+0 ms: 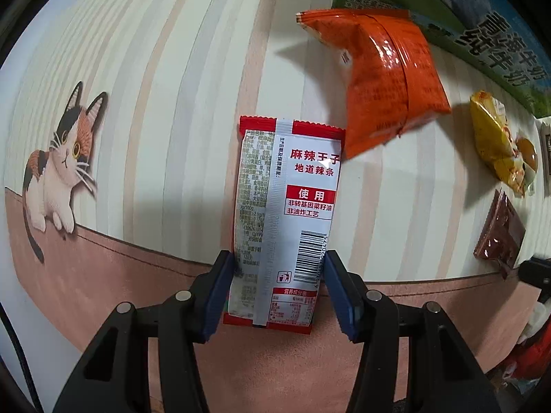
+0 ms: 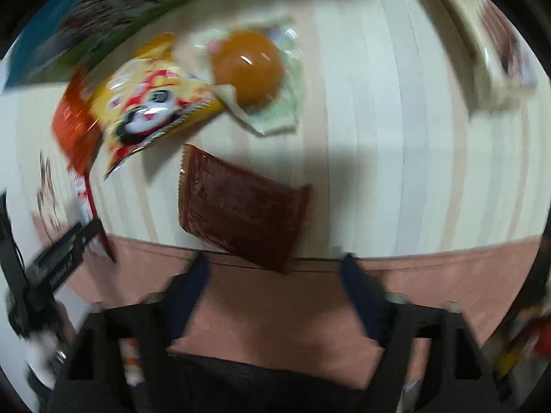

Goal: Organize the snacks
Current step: 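Grasp the white-red spicy strip packet with left tool while right tool grasps dark red packet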

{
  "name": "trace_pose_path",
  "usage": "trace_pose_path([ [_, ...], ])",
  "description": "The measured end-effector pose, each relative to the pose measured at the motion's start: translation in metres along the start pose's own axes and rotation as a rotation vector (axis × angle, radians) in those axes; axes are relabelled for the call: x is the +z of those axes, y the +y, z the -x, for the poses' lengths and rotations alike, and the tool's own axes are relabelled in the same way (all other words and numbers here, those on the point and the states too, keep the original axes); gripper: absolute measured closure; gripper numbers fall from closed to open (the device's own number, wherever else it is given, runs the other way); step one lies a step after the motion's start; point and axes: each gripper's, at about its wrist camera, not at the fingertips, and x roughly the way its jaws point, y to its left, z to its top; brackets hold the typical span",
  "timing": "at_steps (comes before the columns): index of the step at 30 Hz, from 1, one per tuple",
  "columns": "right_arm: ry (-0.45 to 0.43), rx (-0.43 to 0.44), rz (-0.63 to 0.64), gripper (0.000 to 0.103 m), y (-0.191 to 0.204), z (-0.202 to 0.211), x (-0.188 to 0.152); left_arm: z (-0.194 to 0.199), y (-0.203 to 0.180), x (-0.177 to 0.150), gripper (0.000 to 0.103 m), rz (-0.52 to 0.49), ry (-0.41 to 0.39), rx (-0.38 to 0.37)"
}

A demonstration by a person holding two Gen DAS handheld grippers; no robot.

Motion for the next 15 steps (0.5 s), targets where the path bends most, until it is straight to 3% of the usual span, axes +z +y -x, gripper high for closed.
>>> trace_pose_path([
  [4, -0.04, -0.253, 0.307, 0.015, 0.04, 0.004, 0.002, -0.003, -0.014, 0.01, 0.049, 0.015, -0.003, -0.004],
  [9, 0.014, -0.412, 0.564, 0.015, 0.087, -0.028, 0.007, -0.007, 0.004, 0.036, 0.046, 0.024, 0.002, -0.02],
  [12, 0.014, -0.386, 0.581, 0.019, 0.1, -0.038, 0.011, -0.008, 0.017, 0.042, 0.045, 0.04, 0.011, -0.044],
  [13, 0.015, -0.371, 0.554, 0.023, 0.1, -0.038, 0.012, -0.01, 0.026, 0.042, 0.045, 0.056, 0.015, -0.067],
  [14, 0.022, -0.345, 0.513, 0.035, 0.099, -0.038, 0.014, -0.012, 0.033, 0.042, 0.045, 0.075, 0.018, -0.089],
  [15, 0.037, -0.277, 0.417, 0.036, 0.092, -0.036, 0.018, -0.012, 0.039, 0.043, 0.045, 0.098, 0.022, -0.114],
])
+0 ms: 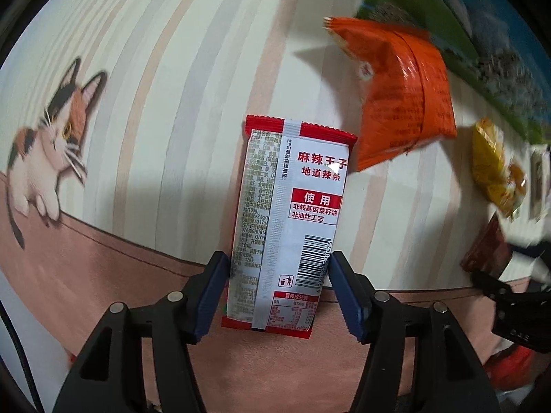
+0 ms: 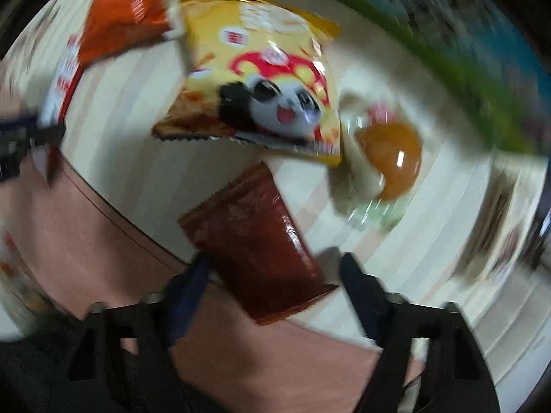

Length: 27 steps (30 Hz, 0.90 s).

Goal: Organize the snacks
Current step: 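Grasp the white-red spicy strip packet with left tool while right tool grasps dark red packet, then carry both packets into the cardboard box and open both tools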

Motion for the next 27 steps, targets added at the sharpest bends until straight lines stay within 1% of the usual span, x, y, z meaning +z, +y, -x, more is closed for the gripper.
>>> trace_pose_path([
  [1, 0.008, 0.034, -0.07, 0.037, -0.01, -0.001, -0.003, -0.003, 0.011, 0.003, 0.045, 0.013, 0.002, -0.013],
  [3, 0.027, 0.13, -0.261, 0.036, -0.028, -0.004, -0.01, -0.004, 0.02, 0.005, 0.045, 0.035, 0.004, -0.038],
  [4, 0.029, 0.185, -0.328, 0.036, -0.034, -0.005, -0.013, -0.005, 0.022, 0.006, 0.045, 0.037, 0.005, -0.038],
  [5, 0.03, 0.263, -0.404, 0.034, -0.042, -0.006, -0.016, -0.006, 0.023, 0.008, 0.044, 0.033, 0.006, -0.031],
  [7, 0.041, 0.369, -0.496, 0.023, -0.053, -0.009, -0.02, -0.009, 0.023, 0.005, 0.042, 0.018, 0.006, -0.009],
  [8, 0.036, 0.372, -0.497, 0.017, -0.053, -0.008, -0.02, -0.01, 0.021, 0.007, 0.041, 0.008, 0.008, 0.009],
  [10, 0.002, 0.309, -0.449, 0.017, -0.047, 0.0, -0.017, -0.014, 0.014, 0.01, 0.038, -0.027, 0.025, 0.059],
  [11, -0.004, 0.27, -0.417, 0.017, -0.042, 0.002, -0.016, -0.016, 0.011, 0.011, 0.034, -0.042, 0.029, 0.077],
  [12, -0.002, 0.243, -0.391, 0.017, -0.031, 0.002, -0.006, -0.016, 0.009, 0.012, 0.034, -0.054, 0.022, 0.094],
  [14, 0.008, 0.209, -0.342, 0.017, -0.016, 0.003, 0.0, -0.017, 0.007, 0.013, 0.034, -0.061, 0.015, 0.126],
  [16, 0.012, 0.16, -0.314, 0.017, 0.004, -0.003, 0.001, -0.016, 0.004, 0.012, 0.037, -0.083, 0.004, 0.148],
  [17, 0.0, 0.134, -0.308, 0.019, 0.011, -0.003, 0.0, -0.016, 0.003, 0.012, 0.043, -0.086, 0.001, 0.15],
  [18, -0.024, 0.1, -0.305, 0.024, 0.017, -0.001, 0.0, -0.016, 0.004, 0.011, 0.052, -0.081, -0.005, 0.141],
  [19, -0.044, 0.047, -0.299, 0.027, 0.024, -0.003, -0.012, -0.015, 0.005, 0.01, 0.052, -0.084, -0.011, 0.13],
  [20, -0.062, 0.013, -0.296, 0.034, 0.029, -0.002, -0.014, -0.015, 0.005, 0.008, 0.053, -0.091, -0.015, 0.137],
  [21, -0.087, 0.013, -0.31, 0.044, 0.032, 0.0, -0.017, -0.016, 0.005, 0.007, 0.054, -0.098, -0.017, 0.141],
  [22, -0.099, 0.012, -0.322, 0.044, 0.036, 0.002, -0.018, -0.017, 0.006, 0.005, 0.055, -0.103, -0.019, 0.145],
  [24, -0.094, 0.025, -0.35, 0.044, 0.052, -0.001, -0.021, -0.016, 0.005, 0.002, 0.057, -0.108, -0.014, 0.145],
  [27, -0.101, 0.061, -0.373, 0.044, 0.063, -0.005, -0.033, -0.013, -0.001, -0.022, 0.058, -0.102, -0.005, 0.128],
])
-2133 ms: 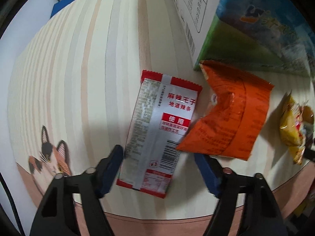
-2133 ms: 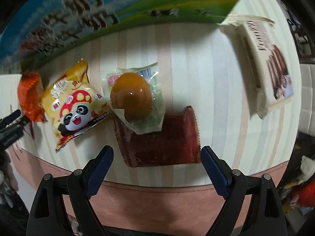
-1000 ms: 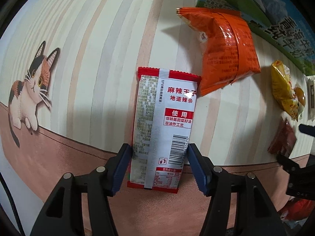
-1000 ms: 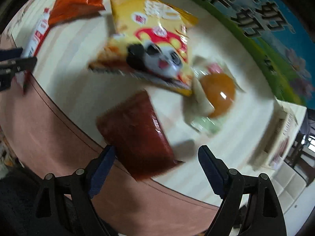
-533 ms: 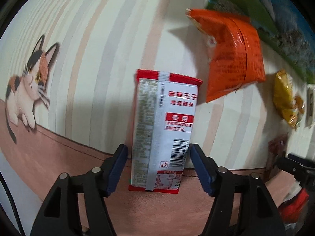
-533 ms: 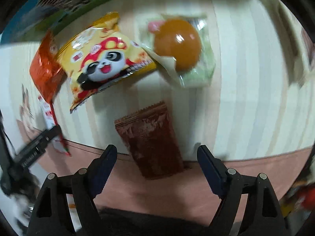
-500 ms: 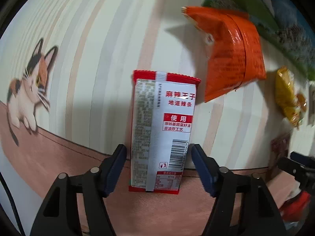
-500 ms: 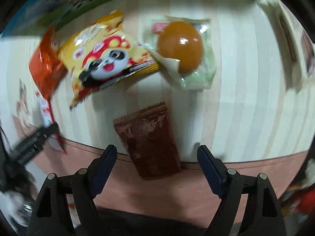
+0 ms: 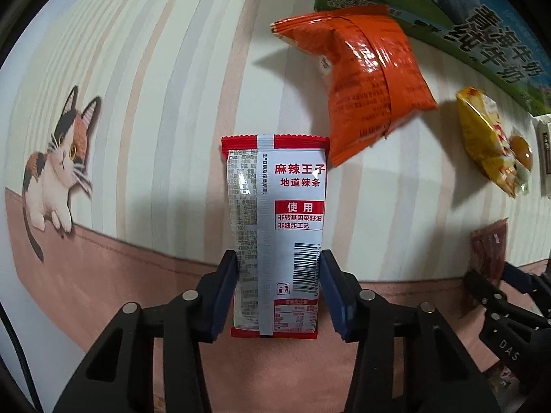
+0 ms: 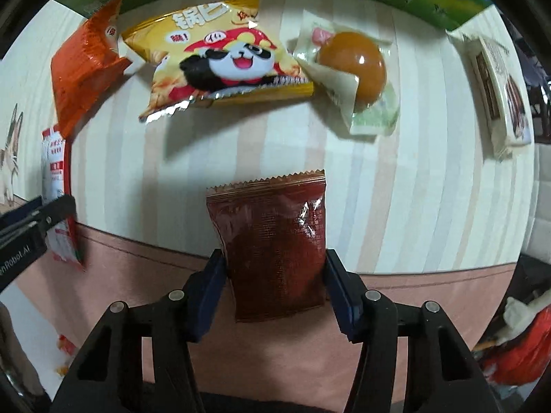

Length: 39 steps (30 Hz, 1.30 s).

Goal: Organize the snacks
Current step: 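Carry both packets into the cardboard box and open both tools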

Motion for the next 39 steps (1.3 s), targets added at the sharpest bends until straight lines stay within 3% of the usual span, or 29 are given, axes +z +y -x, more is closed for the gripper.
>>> trace_pose_path([
  [6, -0.006, 0.09, -0.034, 0.044, -0.036, 0.027, -0.017, 0.017, -0.009, -0.021, 0.059, -0.024, -0.032, -0.023],
  [16, -0.088, 0.206, -0.05, 0.044, -0.057, 0.083, -0.017, 0.081, -0.013, -0.042, 0.059, -0.053, -0.155, -0.119],
  [20, -0.125, 0.253, -0.063, 0.044, -0.097, 0.115, 0.009, 0.113, -0.015, -0.041, 0.059, -0.065, -0.21, -0.168],
  [23, -0.164, 0.289, -0.074, 0.044, -0.112, 0.139, 0.009, 0.161, -0.058, -0.01, 0.06, -0.076, -0.248, -0.195],
  [29, -0.272, 0.352, -0.113, 0.044, -0.146, 0.204, 0.034, 0.22, -0.083, 0.035, 0.059, -0.113, -0.322, -0.268],
  [34, -0.365, 0.354, -0.151, 0.044, -0.175, 0.248, 0.071, 0.247, -0.097, 0.082, 0.059, -0.14, -0.384, -0.237],
  [39, -0.406, 0.299, -0.175, 0.044, -0.205, 0.269, 0.118, 0.249, -0.101, 0.143, 0.059, -0.14, -0.378, -0.2],
])
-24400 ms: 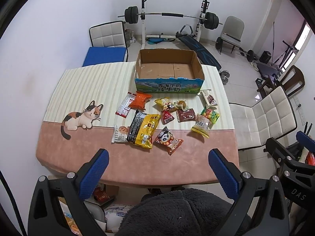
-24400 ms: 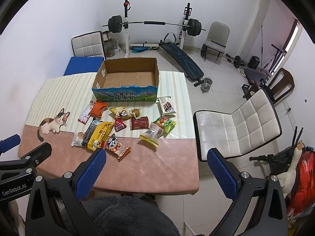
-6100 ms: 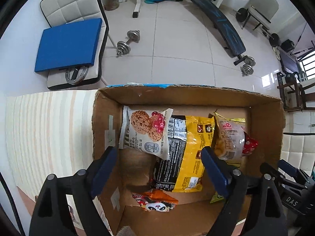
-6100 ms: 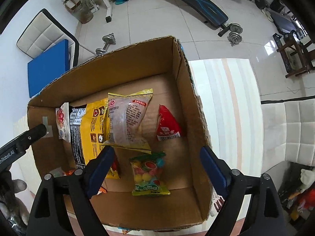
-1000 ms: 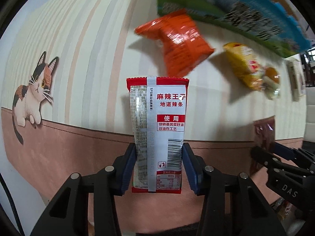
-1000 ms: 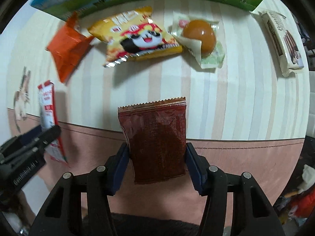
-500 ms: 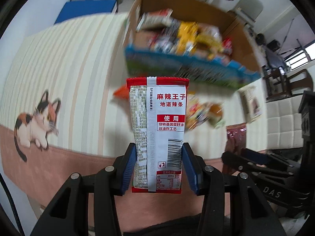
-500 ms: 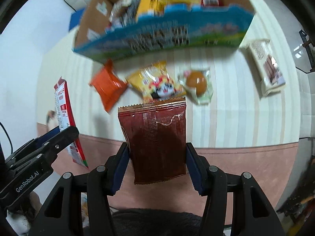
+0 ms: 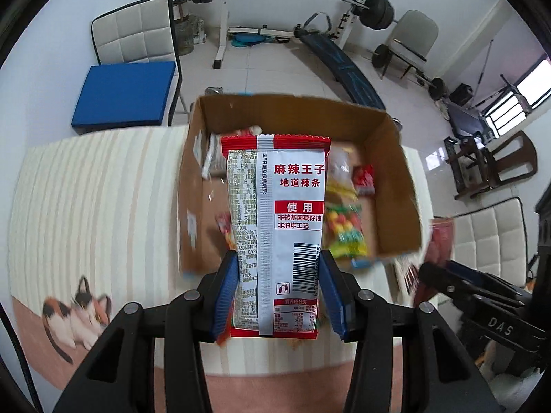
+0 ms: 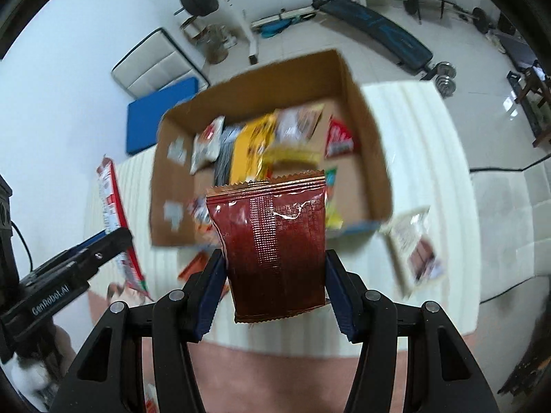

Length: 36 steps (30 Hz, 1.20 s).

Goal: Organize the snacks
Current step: 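Carry both packets into the cardboard box and open both tools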

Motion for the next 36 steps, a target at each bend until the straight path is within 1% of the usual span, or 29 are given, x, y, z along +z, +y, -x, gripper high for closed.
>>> trace_pose_path([
  [2, -0.004, -0.033, 0.005, 0.044, -0.003, -0.011, 0.017, -0.013, 0.006, 0.018, 0.059, 0.002, 0.018, 0.02],
  [5, 0.014, -0.076, -0.004, 0.044, -0.011, -0.036, 0.044, -0.04, 0.017, 0.045, 0.059, 0.014, 0.069, 0.047],
  [6, 0.022, -0.093, -0.006, 0.044, -0.013, -0.044, 0.052, -0.053, 0.021, 0.055, 0.059, 0.01, 0.09, 0.069],
  [9, 0.06, -0.125, -0.013, 0.044, -0.022, -0.065, 0.067, -0.08, 0.03, 0.073, 0.059, 0.013, 0.132, 0.107],
  [12, 0.093, -0.158, -0.014, 0.044, -0.028, -0.085, 0.076, -0.104, 0.035, 0.083, 0.059, 0.012, 0.178, 0.127],
  [18, 0.123, -0.188, -0.031, 0.044, -0.04, -0.106, 0.084, -0.138, 0.037, 0.093, 0.059, 0.003, 0.259, 0.143],
  [22, 0.133, -0.199, -0.039, 0.044, -0.045, -0.113, 0.087, -0.15, 0.038, 0.094, 0.059, -0.002, 0.289, 0.15],
  [26, 0.147, -0.202, -0.052, 0.044, -0.05, -0.117, 0.089, -0.161, 0.041, 0.095, 0.056, -0.006, 0.319, 0.158],
  [29, 0.169, -0.194, -0.068, 0.042, -0.051, -0.119, 0.091, -0.167, 0.046, 0.093, 0.048, 0.029, 0.352, 0.154],
  [30, 0.175, -0.191, -0.073, 0.035, -0.052, -0.12, 0.092, -0.168, 0.048, 0.092, 0.042, 0.045, 0.36, 0.148],
  [31, 0.18, -0.191, -0.074, 0.031, -0.051, -0.12, 0.093, -0.168, 0.049, 0.092, 0.038, 0.051, 0.362, 0.145],
  [32, 0.182, -0.193, -0.071, 0.026, -0.05, -0.119, 0.093, -0.167, 0.05, 0.093, 0.027, 0.056, 0.358, 0.142],
  [33, 0.186, -0.191, -0.065, 0.023, -0.047, -0.119, 0.093, -0.165, 0.05, 0.093, 0.02, 0.058, 0.352, 0.137],
  [36, 0.194, -0.199, -0.046, 0.014, -0.04, -0.119, 0.091, -0.158, 0.048, 0.092, 0.019, 0.054, 0.328, 0.131],
])
